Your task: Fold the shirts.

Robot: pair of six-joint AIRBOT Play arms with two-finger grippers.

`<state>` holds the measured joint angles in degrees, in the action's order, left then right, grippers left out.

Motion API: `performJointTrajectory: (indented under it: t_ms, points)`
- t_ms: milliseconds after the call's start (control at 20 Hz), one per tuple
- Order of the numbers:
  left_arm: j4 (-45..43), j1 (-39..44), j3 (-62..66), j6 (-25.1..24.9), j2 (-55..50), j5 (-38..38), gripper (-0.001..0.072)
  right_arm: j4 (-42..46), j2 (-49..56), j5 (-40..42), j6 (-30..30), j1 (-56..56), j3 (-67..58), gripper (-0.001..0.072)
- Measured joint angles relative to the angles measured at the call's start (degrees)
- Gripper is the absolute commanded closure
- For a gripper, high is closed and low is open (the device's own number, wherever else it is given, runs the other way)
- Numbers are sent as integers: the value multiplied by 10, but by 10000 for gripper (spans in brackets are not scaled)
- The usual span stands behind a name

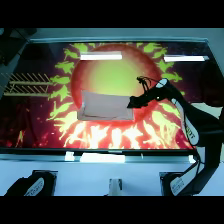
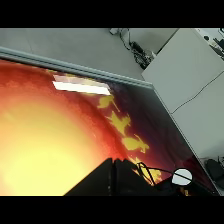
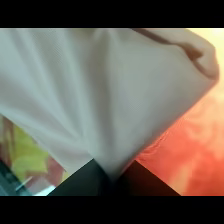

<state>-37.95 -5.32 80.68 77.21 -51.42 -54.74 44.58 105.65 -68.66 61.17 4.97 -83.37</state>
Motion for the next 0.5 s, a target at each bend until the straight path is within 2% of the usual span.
performJointTrajectory:
  t_ms: [200,500]
  points:
    - [0,0,0,0,0,0,672,-6,-59,-9,-17,-103,-60,689]
    - [0,0,0,0,0,0,672,1,-167,-51,-4,-327,-98,688]
